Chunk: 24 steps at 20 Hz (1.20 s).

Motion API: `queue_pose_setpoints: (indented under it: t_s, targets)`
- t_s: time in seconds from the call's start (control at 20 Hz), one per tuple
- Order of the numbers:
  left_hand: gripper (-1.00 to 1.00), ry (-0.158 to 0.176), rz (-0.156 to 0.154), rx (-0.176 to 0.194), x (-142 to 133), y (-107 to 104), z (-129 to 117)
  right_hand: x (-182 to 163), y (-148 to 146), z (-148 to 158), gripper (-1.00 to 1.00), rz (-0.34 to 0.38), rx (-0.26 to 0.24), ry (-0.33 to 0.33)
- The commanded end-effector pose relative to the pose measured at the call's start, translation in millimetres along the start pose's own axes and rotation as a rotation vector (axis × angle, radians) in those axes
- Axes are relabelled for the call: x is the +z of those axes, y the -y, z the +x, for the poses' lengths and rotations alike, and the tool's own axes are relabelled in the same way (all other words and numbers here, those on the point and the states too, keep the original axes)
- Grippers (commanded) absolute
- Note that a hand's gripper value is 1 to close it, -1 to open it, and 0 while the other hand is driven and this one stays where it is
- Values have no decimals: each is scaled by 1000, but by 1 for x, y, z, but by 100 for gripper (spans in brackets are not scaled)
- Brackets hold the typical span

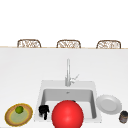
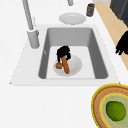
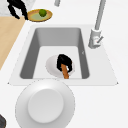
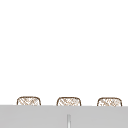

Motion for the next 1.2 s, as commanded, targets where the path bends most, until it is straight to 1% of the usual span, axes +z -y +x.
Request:
queue_pose_setpoints:
  t_s: [0.0, 0.1, 0.2, 0.3, 0.4, 0.5, 0.6, 0.8, 0.9, 0.95, 1.1, 1.15]
  targets:
    - [0, 0, 0, 0, 0, 0, 0, -5, -7, 2, 100, 10, -5, -5]
    - [0, 0, 0, 0, 0, 0, 0, -7, -5, 4, 100, -29, 7, -9]
    - [0, 0, 0, 0, 0, 0, 0, -1, -4, 5, 100, -64, 10, -12]
    - [0, 0, 0, 0, 0, 0, 0, -6, -1, 2, 100, -62, 17, -5]
    - [0, 0, 0, 0, 0, 0, 0, -3, -1, 0, 100, -85, 11, -14]
    - [0, 0, 0, 0, 0, 0, 0, 7, 17, -4, 100, -119, 7, -17]
    - [0, 0, 0, 0, 0, 0, 0, 19, 28, -8, 100, -110, 4, -13]
    - [0, 0, 0, 0, 0, 0, 0, 40, 47, -15, 100, -117, -39, -7]
    - [0, 0, 0, 0, 0, 0, 0, 48, 54, -16, 100, -128, -55, -15]
    - [0, 0, 0, 0, 0, 0, 0, 53, 59, -19, 100, -123, -61, -7]
    - [0, 0, 0, 0, 0, 0, 0, 77, 74, -30, 100, -132, -43, -14]
    - [0, 0, 0, 0, 0, 0, 0, 85, 77, -33, 100, -138, -28, -25]
